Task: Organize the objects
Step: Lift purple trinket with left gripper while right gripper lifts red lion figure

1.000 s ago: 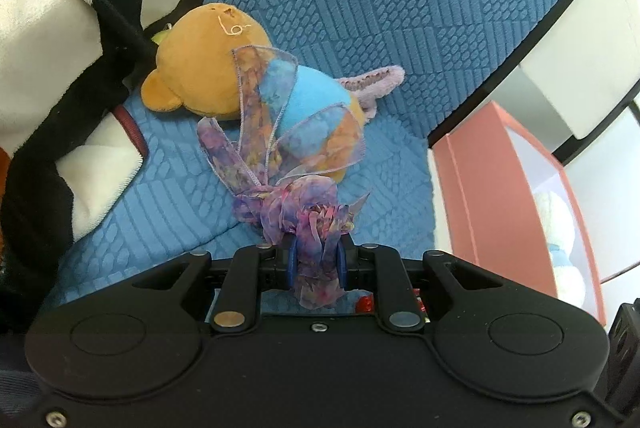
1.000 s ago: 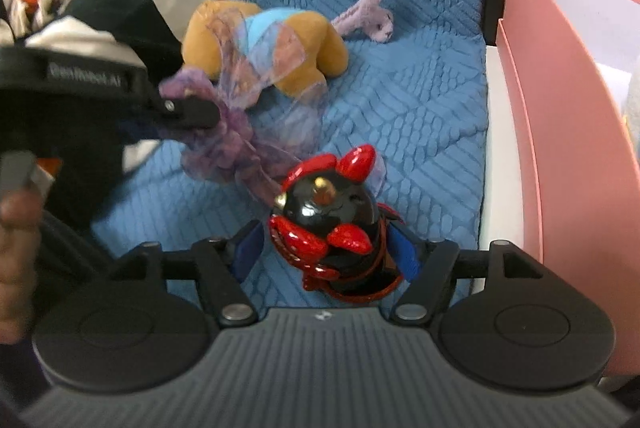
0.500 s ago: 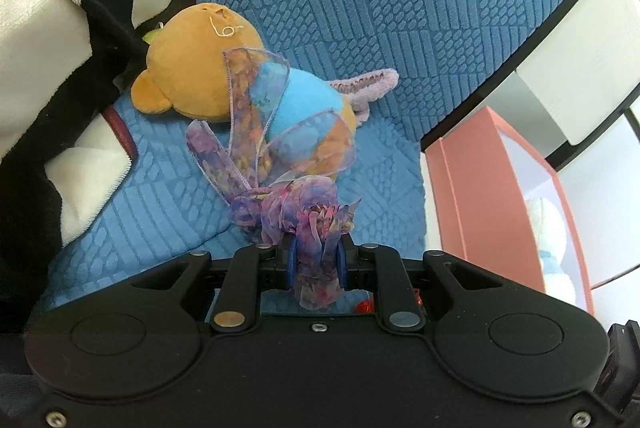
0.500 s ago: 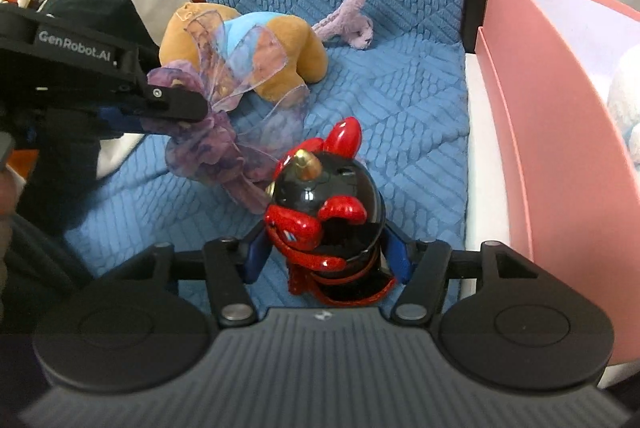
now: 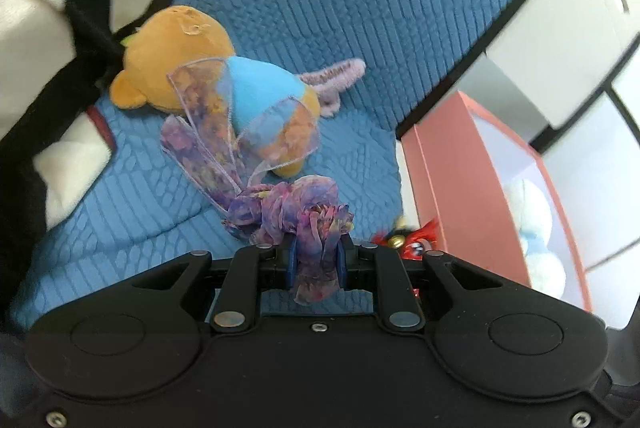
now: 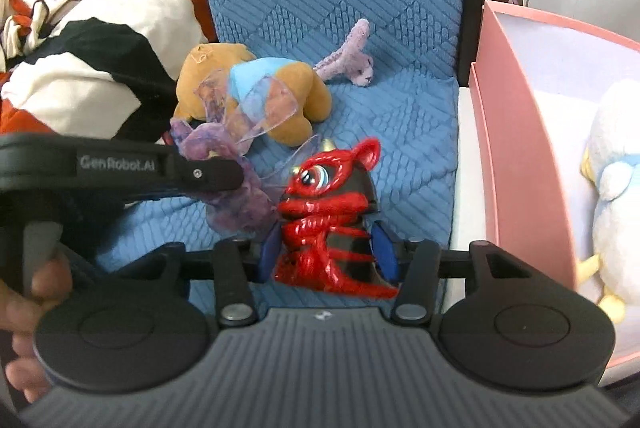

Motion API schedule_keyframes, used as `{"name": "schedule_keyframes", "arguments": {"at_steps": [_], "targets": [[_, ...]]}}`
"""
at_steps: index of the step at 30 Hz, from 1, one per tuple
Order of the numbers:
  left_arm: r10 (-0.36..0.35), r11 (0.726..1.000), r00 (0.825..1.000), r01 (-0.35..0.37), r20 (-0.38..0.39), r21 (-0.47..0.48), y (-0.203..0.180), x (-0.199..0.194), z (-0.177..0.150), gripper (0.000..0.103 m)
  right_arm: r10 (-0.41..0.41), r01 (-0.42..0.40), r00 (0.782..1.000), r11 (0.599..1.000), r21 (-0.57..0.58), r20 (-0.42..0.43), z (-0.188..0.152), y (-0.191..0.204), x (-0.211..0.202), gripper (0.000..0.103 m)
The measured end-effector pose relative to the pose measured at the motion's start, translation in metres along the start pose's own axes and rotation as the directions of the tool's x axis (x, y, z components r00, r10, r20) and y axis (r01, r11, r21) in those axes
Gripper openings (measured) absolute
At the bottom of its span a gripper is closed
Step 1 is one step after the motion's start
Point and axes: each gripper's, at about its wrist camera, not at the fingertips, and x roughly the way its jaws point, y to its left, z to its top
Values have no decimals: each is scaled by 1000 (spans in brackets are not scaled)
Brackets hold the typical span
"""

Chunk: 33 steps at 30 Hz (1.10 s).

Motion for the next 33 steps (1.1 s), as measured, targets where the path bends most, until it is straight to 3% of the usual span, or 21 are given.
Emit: {"name": "schedule_keyframes", "arguments": {"at_steps": [4,10,22,24,25,27,29,33], "targets": [[-1,999,1000,2,21,-35,4,-6,-11,17,8,-8,1000,1000,0,-15,1,-6,-4,51],[1,1000,1000,-1,5,-16,2,-15,-19,17,7,-7,1000,1000,15,-16,-1,-12,-11,51],[-148,988,989,147,-22,-45,-34,-47,19,17,31,-34,997,999,40,70,41,-25,-61,50],[-163,986,986,161,-37,-34,-45,-51,27,17,33,-37,996,999,39,84,49,-30,-72,45],[-170,985,984,169,-46,-26,-51,-52,31,17,31,-34,995,999,35,98,53,-33,-79,35],[-177,984,982,177,-60,-9,-64,-54,39,17,22,-26,993,999,30,119,62,-39,-93,36],[-179,984,981,180,-75,12,-79,-54,46,17,-1,-1,991,1000,16,134,71,-44,-104,29],[-172,980,982,178,-73,86,-108,-54,56,17,-16,13,990,1000,22,137,81,-58,-113,29]]}}
